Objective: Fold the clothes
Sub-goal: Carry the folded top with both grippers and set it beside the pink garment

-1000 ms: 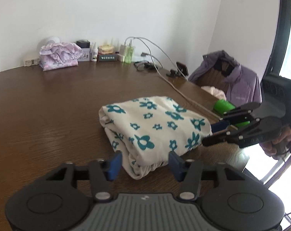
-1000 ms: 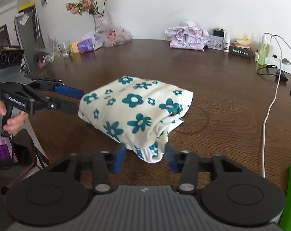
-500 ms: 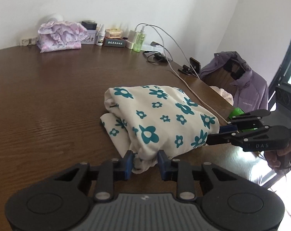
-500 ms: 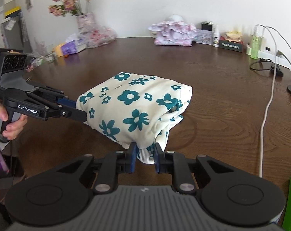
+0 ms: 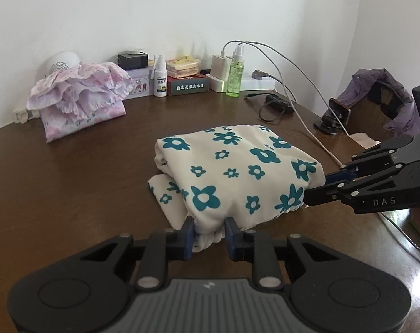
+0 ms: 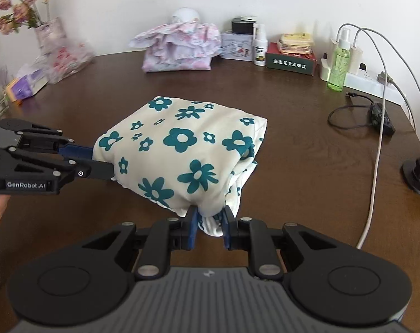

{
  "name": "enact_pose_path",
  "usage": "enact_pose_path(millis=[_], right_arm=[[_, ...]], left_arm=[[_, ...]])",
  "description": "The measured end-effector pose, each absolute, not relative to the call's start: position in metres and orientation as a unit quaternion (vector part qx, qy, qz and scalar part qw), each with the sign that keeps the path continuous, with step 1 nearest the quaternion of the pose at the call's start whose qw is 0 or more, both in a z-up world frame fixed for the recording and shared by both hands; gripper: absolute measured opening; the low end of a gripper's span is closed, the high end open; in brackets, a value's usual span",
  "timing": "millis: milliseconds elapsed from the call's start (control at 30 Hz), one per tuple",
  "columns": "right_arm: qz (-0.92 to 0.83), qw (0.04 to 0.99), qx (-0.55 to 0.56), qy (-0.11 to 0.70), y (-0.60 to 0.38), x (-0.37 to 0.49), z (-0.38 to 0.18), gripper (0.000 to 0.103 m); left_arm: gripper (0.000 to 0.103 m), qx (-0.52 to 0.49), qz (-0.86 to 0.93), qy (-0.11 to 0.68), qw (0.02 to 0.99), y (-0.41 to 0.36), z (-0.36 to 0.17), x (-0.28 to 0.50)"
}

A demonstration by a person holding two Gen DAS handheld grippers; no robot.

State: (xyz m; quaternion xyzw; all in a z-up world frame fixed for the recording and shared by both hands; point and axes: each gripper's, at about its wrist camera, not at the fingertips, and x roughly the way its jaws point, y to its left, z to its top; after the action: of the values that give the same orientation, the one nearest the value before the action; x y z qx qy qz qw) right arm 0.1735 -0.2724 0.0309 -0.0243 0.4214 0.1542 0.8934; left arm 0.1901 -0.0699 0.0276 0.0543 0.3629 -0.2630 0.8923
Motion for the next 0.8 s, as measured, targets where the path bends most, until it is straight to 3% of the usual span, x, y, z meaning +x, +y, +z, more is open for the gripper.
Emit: enact_pose_path(millis=[400,800], right_arm=[[0.117,0.907,-0.035,0.404,-0.294,0.308,0.023,0.018],[0.114,0.912,-0.051,0.391,-0.289,0.355,0.02,0.018]], left_arm=[[0.022,0.055,-0.24,0.361,0.899,-0.102,0.027,0.32],[0.023,0.068,-0.235,0.356,0.902,-0.1,0.024,0.358]])
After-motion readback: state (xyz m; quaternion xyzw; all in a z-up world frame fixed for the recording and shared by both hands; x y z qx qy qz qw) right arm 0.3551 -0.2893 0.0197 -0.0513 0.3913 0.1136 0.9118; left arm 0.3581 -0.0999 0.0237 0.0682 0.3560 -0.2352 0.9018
